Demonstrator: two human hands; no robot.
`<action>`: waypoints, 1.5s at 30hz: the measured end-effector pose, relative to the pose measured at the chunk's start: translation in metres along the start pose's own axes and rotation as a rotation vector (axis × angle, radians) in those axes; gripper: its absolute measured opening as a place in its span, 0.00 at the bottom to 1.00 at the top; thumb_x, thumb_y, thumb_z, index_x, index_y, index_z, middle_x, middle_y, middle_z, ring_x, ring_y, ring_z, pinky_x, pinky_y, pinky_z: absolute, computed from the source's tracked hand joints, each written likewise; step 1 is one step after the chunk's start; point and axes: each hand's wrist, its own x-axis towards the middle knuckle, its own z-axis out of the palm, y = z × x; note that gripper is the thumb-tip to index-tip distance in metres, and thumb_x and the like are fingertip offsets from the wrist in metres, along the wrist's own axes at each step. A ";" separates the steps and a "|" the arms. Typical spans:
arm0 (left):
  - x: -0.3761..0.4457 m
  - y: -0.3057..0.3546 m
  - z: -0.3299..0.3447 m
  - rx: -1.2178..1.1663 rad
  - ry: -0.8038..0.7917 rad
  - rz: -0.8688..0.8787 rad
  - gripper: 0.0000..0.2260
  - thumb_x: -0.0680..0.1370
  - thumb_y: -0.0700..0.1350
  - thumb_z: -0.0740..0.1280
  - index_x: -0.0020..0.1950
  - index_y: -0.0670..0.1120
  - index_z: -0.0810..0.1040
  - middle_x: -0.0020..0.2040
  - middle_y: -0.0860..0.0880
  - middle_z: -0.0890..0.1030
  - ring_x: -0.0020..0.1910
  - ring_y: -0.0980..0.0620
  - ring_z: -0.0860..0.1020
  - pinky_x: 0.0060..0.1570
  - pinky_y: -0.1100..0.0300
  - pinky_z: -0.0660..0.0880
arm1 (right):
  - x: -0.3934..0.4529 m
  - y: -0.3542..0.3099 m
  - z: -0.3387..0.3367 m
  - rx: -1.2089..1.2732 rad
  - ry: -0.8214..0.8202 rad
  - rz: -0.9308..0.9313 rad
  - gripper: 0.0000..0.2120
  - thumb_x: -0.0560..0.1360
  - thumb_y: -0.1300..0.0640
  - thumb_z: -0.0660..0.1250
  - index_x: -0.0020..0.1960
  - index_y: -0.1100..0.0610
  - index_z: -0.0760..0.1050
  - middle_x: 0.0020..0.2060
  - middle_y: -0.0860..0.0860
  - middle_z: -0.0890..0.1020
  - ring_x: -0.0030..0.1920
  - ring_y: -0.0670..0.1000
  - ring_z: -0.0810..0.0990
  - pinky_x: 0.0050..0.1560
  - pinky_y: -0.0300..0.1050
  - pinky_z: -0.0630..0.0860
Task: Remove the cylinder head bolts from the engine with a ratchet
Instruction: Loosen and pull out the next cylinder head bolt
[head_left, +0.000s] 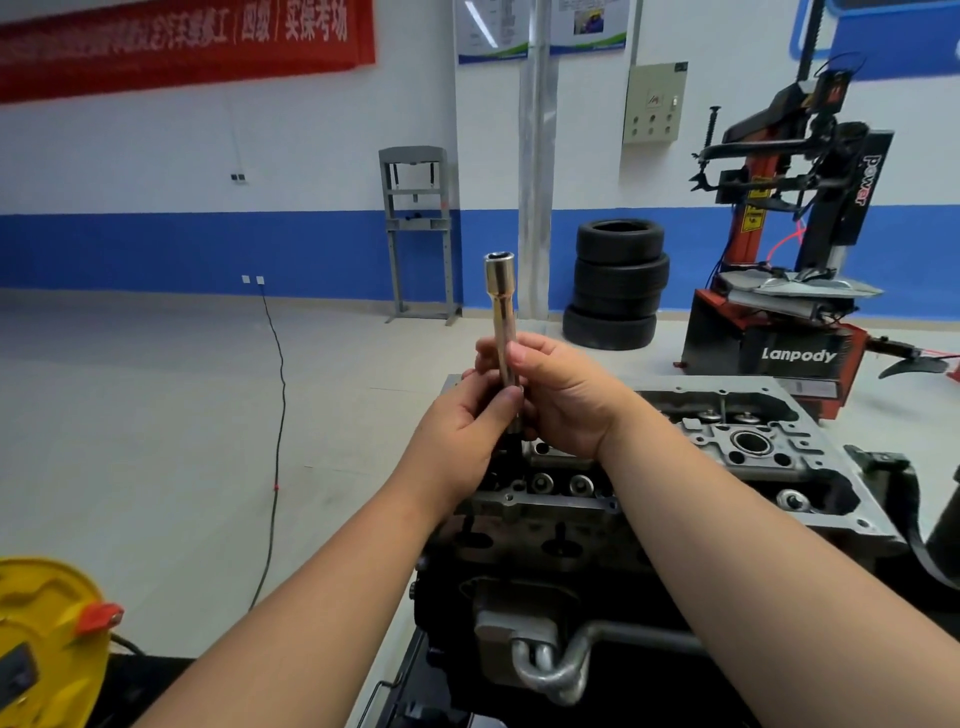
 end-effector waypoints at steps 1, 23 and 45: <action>0.000 -0.001 -0.001 0.011 0.007 0.007 0.08 0.79 0.54 0.65 0.53 0.61 0.84 0.53 0.48 0.86 0.54 0.49 0.86 0.62 0.44 0.80 | 0.000 0.000 -0.001 -0.010 -0.005 0.000 0.07 0.72 0.55 0.69 0.49 0.54 0.81 0.42 0.48 0.83 0.44 0.49 0.80 0.33 0.36 0.72; 0.001 -0.005 -0.002 -0.128 0.053 0.008 0.07 0.73 0.51 0.75 0.49 0.51 0.84 0.44 0.45 0.87 0.45 0.46 0.87 0.45 0.59 0.83 | 0.004 0.005 -0.004 -0.022 -0.032 -0.014 0.08 0.71 0.60 0.71 0.49 0.57 0.75 0.45 0.51 0.84 0.45 0.53 0.79 0.52 0.57 0.62; 0.005 -0.007 0.001 0.009 0.080 0.088 0.06 0.70 0.61 0.72 0.42 0.61 0.81 0.42 0.52 0.85 0.43 0.51 0.86 0.49 0.52 0.83 | -0.003 -0.004 0.013 0.061 0.011 0.017 0.28 0.69 0.30 0.63 0.47 0.55 0.82 0.43 0.52 0.82 0.47 0.54 0.77 0.58 0.56 0.70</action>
